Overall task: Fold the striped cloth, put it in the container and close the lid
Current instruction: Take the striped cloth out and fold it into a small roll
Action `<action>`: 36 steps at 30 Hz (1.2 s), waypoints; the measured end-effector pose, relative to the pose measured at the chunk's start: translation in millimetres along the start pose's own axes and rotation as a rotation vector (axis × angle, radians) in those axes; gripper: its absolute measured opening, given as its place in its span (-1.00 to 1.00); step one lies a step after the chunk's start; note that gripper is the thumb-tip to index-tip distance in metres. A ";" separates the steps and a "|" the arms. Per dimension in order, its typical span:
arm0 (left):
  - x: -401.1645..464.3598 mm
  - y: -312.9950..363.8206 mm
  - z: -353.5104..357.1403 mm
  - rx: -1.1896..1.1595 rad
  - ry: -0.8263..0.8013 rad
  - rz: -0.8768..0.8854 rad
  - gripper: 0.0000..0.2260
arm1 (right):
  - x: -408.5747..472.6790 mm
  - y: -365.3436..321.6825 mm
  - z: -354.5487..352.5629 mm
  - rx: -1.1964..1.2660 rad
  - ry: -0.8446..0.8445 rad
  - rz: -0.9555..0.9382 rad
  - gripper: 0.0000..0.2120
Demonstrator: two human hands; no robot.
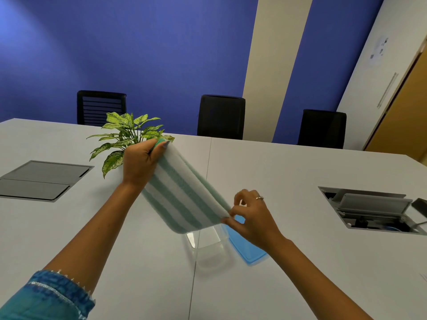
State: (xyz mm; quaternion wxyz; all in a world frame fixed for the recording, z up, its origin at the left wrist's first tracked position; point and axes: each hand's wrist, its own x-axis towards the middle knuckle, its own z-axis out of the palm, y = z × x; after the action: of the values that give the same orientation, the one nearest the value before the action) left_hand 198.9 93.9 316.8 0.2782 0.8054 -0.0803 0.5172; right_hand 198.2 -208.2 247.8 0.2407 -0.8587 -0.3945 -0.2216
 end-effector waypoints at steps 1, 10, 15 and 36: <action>-0.2 -2.3 -1.5 -0.010 0.003 -0.012 -0.61 | -0.9 1.8 0.5 0.049 -0.005 0.057 -0.64; -13.9 -5.8 -0.1 -0.051 0.012 -0.123 -0.44 | -0.7 -6.2 -4.8 0.448 -0.067 0.320 -0.78; -21.6 -7.1 -1.2 -0.133 -0.017 -0.230 -0.46 | 5.8 -9.5 -15.5 0.721 0.076 0.488 -0.79; -89.0 -17.4 15.6 -0.372 -0.878 -0.839 -0.55 | 52.1 -17.9 -30.6 0.484 0.113 0.218 -0.79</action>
State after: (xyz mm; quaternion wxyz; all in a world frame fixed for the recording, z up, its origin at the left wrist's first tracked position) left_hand 178.2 86.0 227.5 0.5338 0.8435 0.0470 -0.0370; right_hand 209.1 -186.1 305.8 0.4831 -0.7998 -0.3272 -0.1413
